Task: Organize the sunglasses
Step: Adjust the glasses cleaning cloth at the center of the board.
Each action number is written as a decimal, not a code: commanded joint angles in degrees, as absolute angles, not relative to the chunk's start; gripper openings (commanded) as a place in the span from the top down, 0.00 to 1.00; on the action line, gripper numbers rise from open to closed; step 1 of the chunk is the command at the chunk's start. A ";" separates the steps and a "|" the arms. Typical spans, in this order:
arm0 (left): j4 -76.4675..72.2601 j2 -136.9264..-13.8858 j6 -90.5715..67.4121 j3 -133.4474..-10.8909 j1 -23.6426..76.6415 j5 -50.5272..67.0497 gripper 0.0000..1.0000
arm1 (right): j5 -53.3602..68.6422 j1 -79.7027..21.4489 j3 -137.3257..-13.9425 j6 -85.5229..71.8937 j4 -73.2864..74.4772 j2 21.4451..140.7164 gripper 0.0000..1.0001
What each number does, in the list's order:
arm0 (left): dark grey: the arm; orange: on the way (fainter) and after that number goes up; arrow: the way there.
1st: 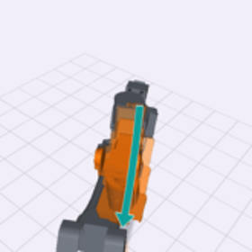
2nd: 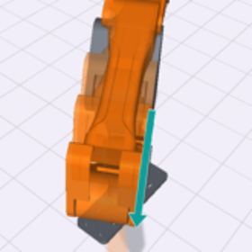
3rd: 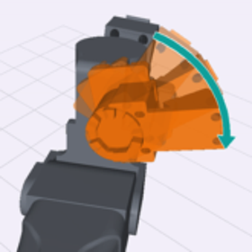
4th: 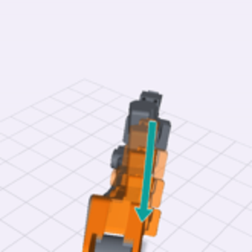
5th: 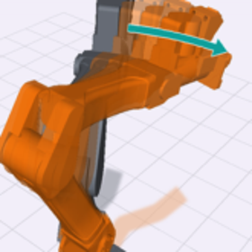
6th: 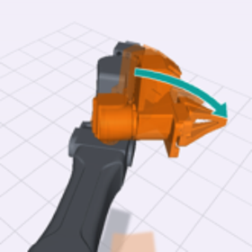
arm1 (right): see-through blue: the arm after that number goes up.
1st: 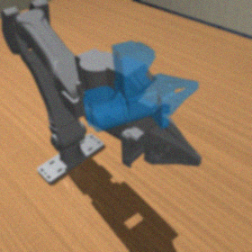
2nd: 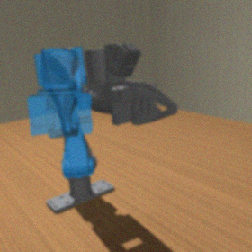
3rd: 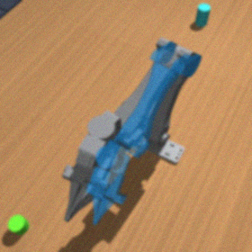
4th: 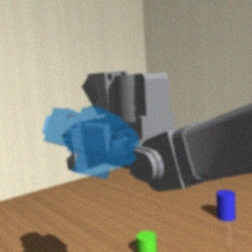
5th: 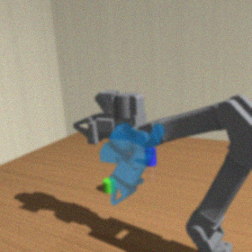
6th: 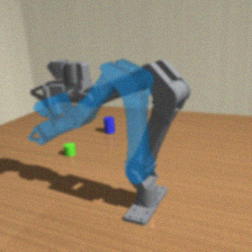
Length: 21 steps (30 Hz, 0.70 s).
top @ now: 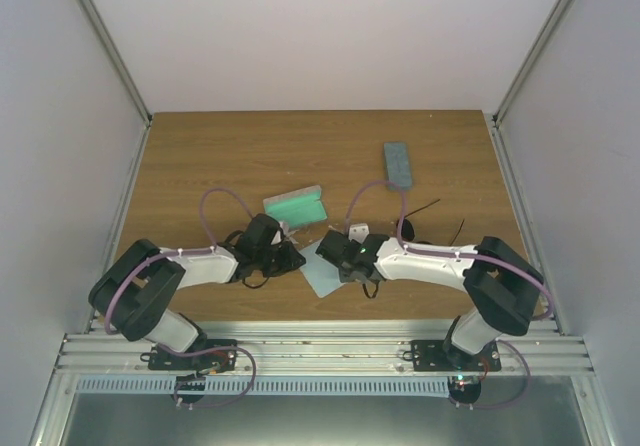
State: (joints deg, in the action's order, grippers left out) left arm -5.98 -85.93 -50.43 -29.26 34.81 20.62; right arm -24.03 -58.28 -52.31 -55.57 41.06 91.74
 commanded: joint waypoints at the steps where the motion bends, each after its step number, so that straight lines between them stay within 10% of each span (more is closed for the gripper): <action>1: -5.52 -82.18 -49.23 -30.22 35.34 19.86 0.82 | -18.85 -58.62 -52.30 -47.00 31.15 89.66 0.61; 21: 2.27 -92.19 -45.26 -38.56 35.33 15.28 0.82 | -13.84 -52.82 -43.98 -52.71 25.59 89.14 0.69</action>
State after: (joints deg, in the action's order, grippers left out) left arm -0.05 -89.84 -47.92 -35.75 35.00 18.33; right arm -12.84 -53.15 -46.13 -48.40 24.18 91.53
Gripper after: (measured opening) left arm 0.180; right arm 0.309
